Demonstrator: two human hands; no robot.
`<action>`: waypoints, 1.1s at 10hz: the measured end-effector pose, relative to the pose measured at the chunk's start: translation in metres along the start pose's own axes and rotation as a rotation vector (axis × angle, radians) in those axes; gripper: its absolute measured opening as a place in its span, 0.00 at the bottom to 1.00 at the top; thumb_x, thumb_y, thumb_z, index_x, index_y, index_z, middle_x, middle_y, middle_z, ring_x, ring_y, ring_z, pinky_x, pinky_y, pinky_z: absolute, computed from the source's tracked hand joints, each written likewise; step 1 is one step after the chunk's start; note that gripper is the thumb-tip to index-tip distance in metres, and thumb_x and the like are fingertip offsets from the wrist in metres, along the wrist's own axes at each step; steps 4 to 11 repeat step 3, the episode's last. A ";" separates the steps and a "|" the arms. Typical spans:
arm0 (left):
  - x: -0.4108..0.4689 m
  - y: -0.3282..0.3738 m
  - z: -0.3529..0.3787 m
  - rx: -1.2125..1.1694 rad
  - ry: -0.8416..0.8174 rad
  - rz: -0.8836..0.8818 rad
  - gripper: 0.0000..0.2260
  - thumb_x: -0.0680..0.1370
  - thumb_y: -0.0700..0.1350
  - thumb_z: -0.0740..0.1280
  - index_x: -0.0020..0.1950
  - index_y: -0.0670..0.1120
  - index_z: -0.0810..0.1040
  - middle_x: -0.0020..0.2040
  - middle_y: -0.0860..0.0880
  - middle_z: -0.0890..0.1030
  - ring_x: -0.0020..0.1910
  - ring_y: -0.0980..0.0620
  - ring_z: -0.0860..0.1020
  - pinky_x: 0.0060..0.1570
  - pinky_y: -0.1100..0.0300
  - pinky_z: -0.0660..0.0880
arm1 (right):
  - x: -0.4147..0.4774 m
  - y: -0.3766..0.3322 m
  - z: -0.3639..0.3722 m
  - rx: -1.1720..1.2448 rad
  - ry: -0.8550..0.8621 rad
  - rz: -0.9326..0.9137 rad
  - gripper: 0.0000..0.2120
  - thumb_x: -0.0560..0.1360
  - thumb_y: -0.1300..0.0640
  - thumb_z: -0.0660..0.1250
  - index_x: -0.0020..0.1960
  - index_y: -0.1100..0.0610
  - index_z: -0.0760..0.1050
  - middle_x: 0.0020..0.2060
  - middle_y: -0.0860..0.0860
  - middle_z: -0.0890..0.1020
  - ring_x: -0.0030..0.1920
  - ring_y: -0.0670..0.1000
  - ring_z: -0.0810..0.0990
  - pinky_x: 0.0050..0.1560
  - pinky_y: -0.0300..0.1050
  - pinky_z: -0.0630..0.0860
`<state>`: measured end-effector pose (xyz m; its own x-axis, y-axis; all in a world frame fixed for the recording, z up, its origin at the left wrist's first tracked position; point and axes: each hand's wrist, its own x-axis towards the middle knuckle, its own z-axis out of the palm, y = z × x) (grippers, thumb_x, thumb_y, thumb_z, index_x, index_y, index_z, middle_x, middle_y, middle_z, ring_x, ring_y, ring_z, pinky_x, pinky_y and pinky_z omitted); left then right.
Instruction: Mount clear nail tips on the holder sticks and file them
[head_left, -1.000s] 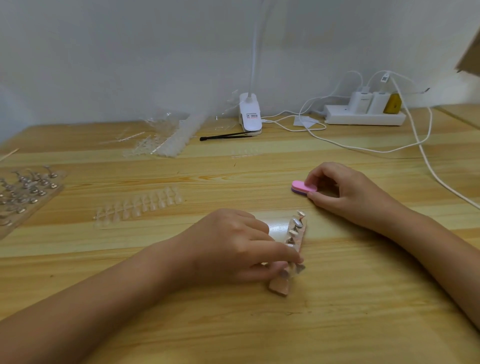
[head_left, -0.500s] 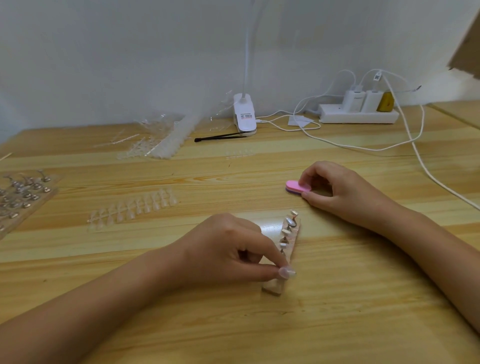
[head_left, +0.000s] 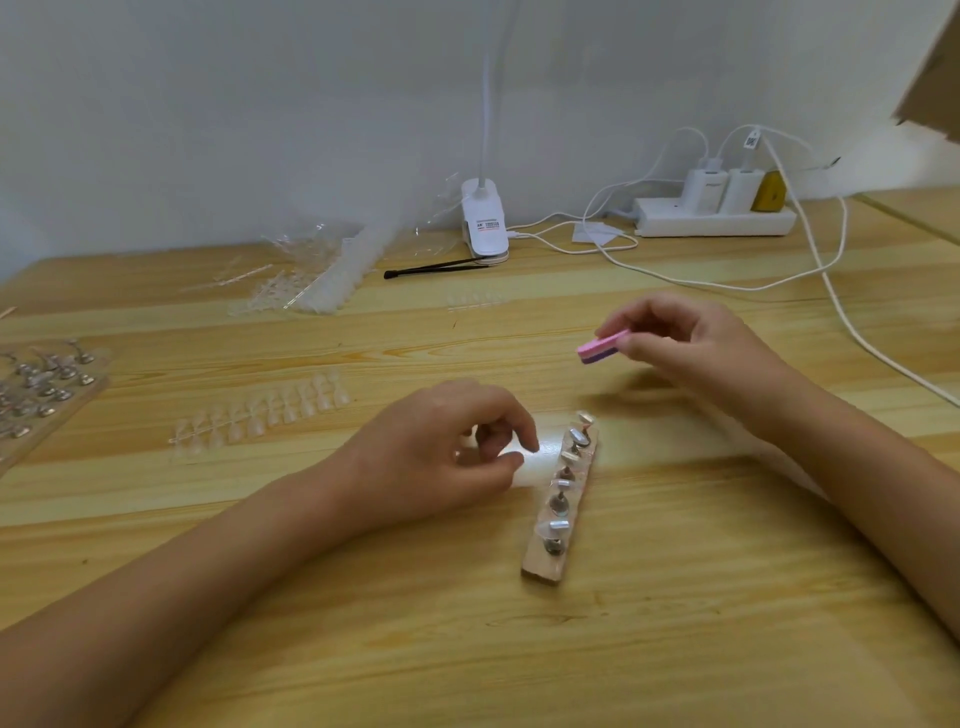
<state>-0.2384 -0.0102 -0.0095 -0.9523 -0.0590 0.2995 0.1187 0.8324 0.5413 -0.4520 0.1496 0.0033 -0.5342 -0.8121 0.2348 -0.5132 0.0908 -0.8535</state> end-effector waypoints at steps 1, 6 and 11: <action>0.002 0.006 0.002 -0.156 -0.037 -0.080 0.03 0.75 0.47 0.70 0.47 0.54 0.80 0.41 0.55 0.76 0.43 0.57 0.74 0.43 0.68 0.70 | 0.000 -0.006 -0.012 0.290 -0.139 0.094 0.13 0.78 0.63 0.63 0.45 0.51 0.85 0.44 0.51 0.84 0.42 0.45 0.80 0.45 0.36 0.80; 0.003 0.014 0.007 -0.370 0.087 -0.198 0.05 0.78 0.45 0.69 0.49 0.55 0.82 0.45 0.56 0.80 0.45 0.57 0.77 0.46 0.58 0.75 | 0.002 -0.006 -0.016 0.509 -0.248 0.174 0.11 0.70 0.53 0.73 0.51 0.55 0.79 0.42 0.51 0.83 0.40 0.46 0.80 0.42 0.39 0.80; 0.003 0.014 0.007 -0.370 0.087 -0.198 0.05 0.78 0.45 0.69 0.49 0.55 0.82 0.45 0.56 0.80 0.45 0.57 0.77 0.46 0.58 0.75 | 0.002 -0.006 -0.016 0.509 -0.248 0.174 0.11 0.70 0.53 0.73 0.51 0.55 0.79 0.42 0.51 0.83 0.40 0.46 0.80 0.42 0.39 0.80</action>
